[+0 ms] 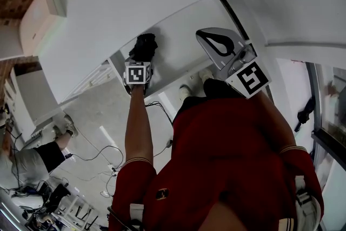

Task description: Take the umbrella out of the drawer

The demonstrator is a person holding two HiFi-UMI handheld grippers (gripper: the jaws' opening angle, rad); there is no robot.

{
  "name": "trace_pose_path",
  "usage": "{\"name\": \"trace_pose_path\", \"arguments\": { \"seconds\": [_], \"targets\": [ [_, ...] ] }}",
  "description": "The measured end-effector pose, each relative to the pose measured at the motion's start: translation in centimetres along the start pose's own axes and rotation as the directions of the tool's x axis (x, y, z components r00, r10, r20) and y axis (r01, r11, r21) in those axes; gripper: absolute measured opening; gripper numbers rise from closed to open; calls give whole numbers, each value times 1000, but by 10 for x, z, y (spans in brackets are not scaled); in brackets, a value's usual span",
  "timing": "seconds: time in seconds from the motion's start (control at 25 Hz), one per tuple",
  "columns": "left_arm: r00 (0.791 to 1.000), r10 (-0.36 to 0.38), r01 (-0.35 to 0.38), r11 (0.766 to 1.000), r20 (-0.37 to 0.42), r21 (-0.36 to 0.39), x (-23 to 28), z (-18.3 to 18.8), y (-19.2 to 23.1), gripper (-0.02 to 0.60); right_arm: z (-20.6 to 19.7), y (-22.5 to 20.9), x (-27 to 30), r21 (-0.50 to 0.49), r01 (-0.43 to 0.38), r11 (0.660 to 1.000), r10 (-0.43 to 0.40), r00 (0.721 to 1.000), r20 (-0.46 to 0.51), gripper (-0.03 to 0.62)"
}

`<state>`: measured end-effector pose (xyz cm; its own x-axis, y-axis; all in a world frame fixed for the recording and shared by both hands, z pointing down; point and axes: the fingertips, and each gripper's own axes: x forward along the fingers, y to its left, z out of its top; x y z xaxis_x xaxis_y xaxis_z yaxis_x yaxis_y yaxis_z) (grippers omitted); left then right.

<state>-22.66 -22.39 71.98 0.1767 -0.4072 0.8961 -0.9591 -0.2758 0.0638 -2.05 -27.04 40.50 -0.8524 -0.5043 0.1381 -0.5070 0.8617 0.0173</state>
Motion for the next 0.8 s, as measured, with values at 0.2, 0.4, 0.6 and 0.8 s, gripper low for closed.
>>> {"name": "trace_pose_path", "arguments": {
  "seconds": [0.2,0.4,0.6,0.8],
  "targets": [
    [998,-60,60,995,-2,81,-6,2,-25,247,1,2,-7,2,4,1000,-4,1000,10,12],
    [994,-92,82,983,57,164,-21,19,-42,241,3,2,-13,6,11,1000,-11,1000,22,12],
    [978,-163,123,954,130,273,-51,46,-66,239,10,0,-15,18,19,1000,-20,999,46,12],
    [939,-233,160,947,255,277,-93,75,-88,239,19,-1,-15,10,8,1000,-8,998,58,12]
  ]
}}
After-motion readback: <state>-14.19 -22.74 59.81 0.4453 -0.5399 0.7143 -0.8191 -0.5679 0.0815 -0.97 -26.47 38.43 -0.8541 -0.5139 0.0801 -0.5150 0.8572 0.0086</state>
